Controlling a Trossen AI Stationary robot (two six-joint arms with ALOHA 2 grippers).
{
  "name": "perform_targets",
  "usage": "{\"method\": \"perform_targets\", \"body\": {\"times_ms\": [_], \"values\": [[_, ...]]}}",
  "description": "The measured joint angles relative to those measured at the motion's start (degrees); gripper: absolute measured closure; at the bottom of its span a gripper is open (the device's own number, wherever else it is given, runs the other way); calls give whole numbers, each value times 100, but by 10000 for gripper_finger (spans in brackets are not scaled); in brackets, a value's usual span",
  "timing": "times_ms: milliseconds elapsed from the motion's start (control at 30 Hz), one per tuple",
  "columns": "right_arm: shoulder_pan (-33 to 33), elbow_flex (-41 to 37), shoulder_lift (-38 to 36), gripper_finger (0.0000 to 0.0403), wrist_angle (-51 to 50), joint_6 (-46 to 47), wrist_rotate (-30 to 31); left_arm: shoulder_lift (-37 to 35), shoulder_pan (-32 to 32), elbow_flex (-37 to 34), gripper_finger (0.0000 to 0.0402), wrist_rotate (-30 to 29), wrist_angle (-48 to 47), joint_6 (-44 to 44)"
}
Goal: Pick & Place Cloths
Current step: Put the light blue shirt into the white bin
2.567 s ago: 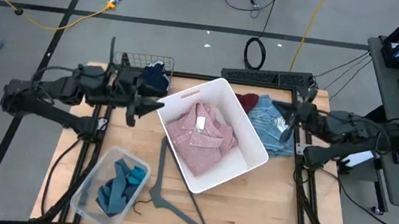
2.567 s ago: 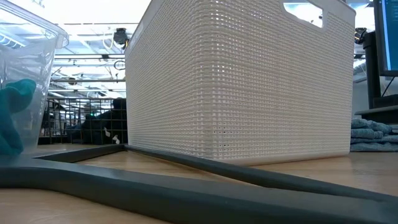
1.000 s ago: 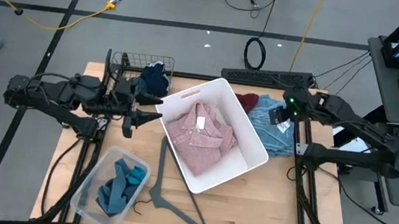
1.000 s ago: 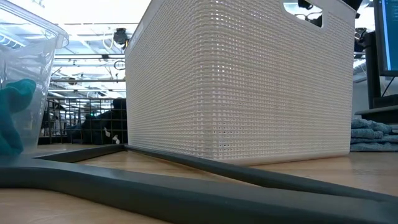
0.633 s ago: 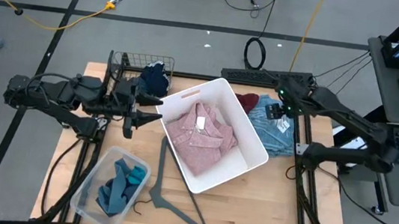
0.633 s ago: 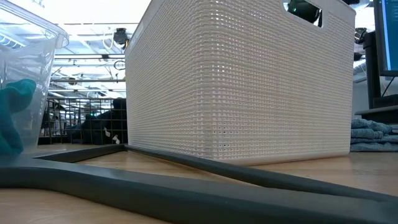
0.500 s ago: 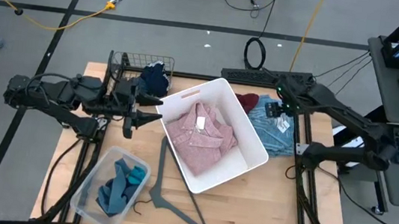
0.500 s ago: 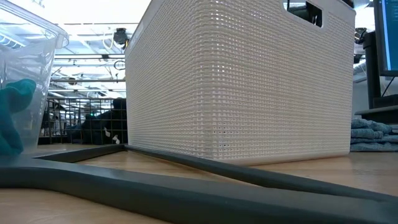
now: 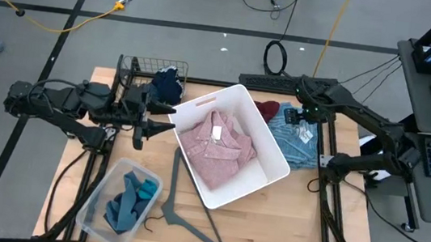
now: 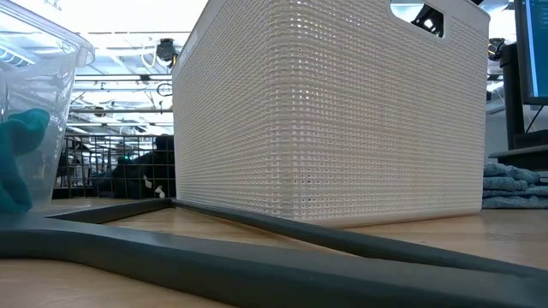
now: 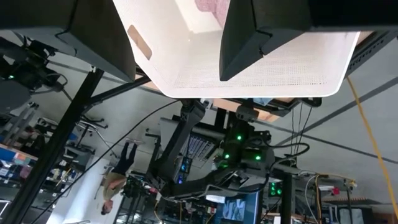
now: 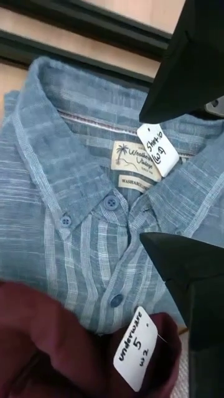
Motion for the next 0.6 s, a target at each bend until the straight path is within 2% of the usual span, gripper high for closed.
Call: {"method": "perform_targets", "body": {"times_ms": [433, 600], "values": [[-344, -21, 712, 108, 215, -145, -138, 0, 0, 0, 165, 0, -12, -2], [-444, -578, 892, 108, 579, -94, -160, 0, 0, 0, 165, 0, -9, -4]]}}
